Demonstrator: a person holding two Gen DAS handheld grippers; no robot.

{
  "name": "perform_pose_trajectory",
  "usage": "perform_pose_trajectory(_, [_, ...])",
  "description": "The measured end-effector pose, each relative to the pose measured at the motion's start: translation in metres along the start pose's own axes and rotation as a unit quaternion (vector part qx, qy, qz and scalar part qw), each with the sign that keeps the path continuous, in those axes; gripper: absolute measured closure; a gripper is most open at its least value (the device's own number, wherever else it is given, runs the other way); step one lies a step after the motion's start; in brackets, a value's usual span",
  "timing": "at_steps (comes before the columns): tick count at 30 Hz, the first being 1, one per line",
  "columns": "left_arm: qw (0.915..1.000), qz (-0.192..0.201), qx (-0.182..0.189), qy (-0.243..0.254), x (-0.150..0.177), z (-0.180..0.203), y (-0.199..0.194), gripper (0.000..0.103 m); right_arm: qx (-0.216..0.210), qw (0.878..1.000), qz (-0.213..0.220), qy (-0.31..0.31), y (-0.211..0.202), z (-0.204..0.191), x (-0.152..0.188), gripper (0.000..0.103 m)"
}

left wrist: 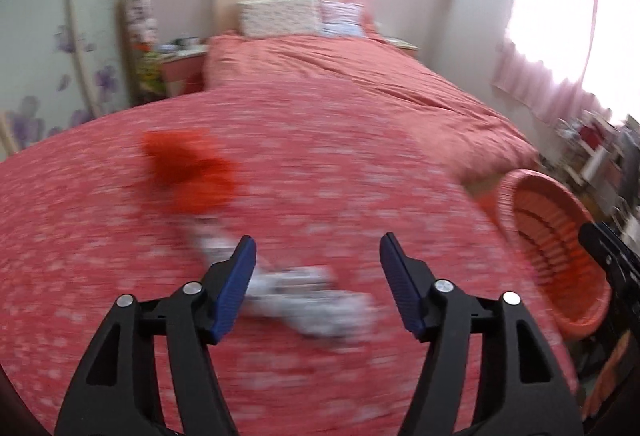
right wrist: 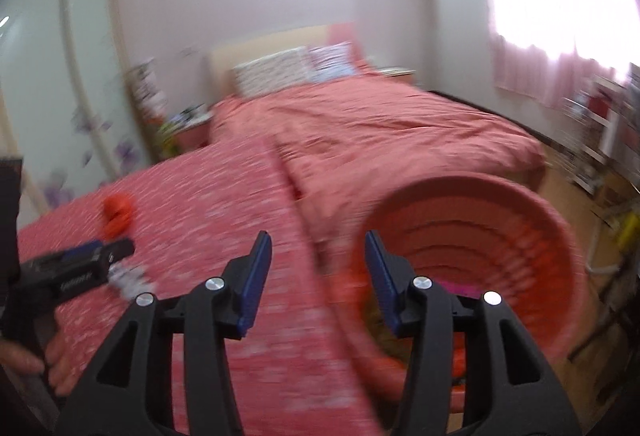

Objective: Collect trash
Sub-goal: 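Move both tools back to the last red bag and white patterned bag, then grasp the white patterned bag with the right tool while the left tool grasps the red bag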

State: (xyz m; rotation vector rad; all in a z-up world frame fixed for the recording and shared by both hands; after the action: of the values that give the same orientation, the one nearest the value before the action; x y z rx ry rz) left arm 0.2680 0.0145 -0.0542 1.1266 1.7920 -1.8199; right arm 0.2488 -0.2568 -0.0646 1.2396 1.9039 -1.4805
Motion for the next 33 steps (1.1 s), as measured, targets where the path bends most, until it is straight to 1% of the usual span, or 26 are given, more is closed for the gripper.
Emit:
perform_pose_trajectory(1, [0.9999,-0.001,-0.012,-0.007,0.003,-0.014,-0.002,0.033,-0.011,1.0,-0.01,-0.007,0.004,-0.013,0.003,0.055])
perform_pose_trajectory(2, [0.9995,-0.003,-0.026,-0.017,0.009,-0.031,-0.005,0.033,-0.03,0.999,-0.027,-0.015,0.011,-0.032,0.009,0.055])
perform_pose_trajectory(5, [0.9969,-0.014,-0.059,-0.051,0.025,-0.078,-0.012,0.032,-0.066,0.996,-0.059,-0.029,0.026,-0.078,0.023,0.055])
perform_pose_trajectory(8, [0.9926,-0.022,-0.088,-0.08,0.039,-0.115,-0.018,0.027,-0.094,0.991,-0.09,-0.042,0.04,-0.118,0.036,0.055])
perform_pose_trajectory(11, [0.9884,-0.018,-0.112,-0.101,0.05,-0.143,-0.026,0.024,-0.116,0.985,-0.115,-0.061,0.051,-0.156,0.049,0.055])
perform_pose_trajectory(14, [0.9853,-0.021,-0.127,-0.112,0.059,-0.164,-0.032,0.023,-0.119,0.979,-0.136,-0.092,0.063,-0.19,0.061,0.055])
perform_pose_trajectory(17, [0.9837,-0.023,-0.125,-0.128,0.067,-0.176,-0.035,0.023,-0.111,0.976,-0.151,-0.115,0.07,-0.208,0.074,0.056])
perform_pose_trajectory(18, [0.9832,-0.022,-0.124,-0.132,0.07,-0.18,-0.036,0.023,-0.1,0.975,-0.156,-0.123,0.075,-0.213,0.078,0.057])
perform_pose_trajectory(19, [0.9829,-0.022,-0.122,-0.136,0.072,-0.182,-0.038,0.023,-0.095,0.974,-0.161,-0.126,0.076,-0.212,0.08,0.058])
perform_pose_trajectory(20, [0.9829,-0.024,-0.12,-0.138,0.073,-0.183,-0.038,0.023,-0.089,0.973,-0.169,-0.128,0.08,-0.212,0.082,0.063])
perform_pose_trajectory(21, [0.9834,-0.026,-0.117,-0.137,0.074,-0.183,-0.037,0.023,-0.085,0.971,-0.182,-0.127,0.083,-0.21,0.084,0.072])
perform_pose_trajectory(23, [0.9849,-0.026,-0.111,-0.13,0.072,-0.177,-0.037,0.023,-0.072,0.971,-0.191,-0.12,0.088,-0.203,0.083,0.085])
perform_pose_trajectory(25, [0.9869,-0.023,-0.105,-0.12,0.067,-0.169,-0.035,0.023,-0.069,0.973,-0.188,-0.116,0.084,-0.191,0.081,0.087])
perform_pose_trajectory(28, [0.9893,-0.018,-0.092,-0.111,0.055,-0.158,-0.024,0.023,-0.053,0.977,-0.172,-0.109,0.07,-0.166,0.077,0.088])
perform_pose_trajectory(32, [0.9922,-0.011,-0.063,-0.107,0.026,-0.133,-0.005,0.023,-0.01,0.989,-0.134,-0.065,0.056,-0.114,0.054,0.088])
perform_pose_trajectory(33, [0.9926,-0.011,-0.056,-0.107,0.017,-0.126,0.001,0.023,-0.003,0.99,-0.126,-0.057,0.054,-0.107,0.049,0.088])
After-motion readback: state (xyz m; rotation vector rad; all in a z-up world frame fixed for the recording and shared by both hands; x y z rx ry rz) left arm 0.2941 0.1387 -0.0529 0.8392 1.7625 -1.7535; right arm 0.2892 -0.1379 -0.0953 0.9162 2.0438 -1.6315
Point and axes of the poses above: each gripper's, at about its wrist camera, not at the fingertips, and y roughly the way its jaws point, z to its right, x to its underside, the point moved 5 cm from there along y, roughly the way its jaws point, and after that the axes turned 13 degrees about y, right-handed, at the moved point
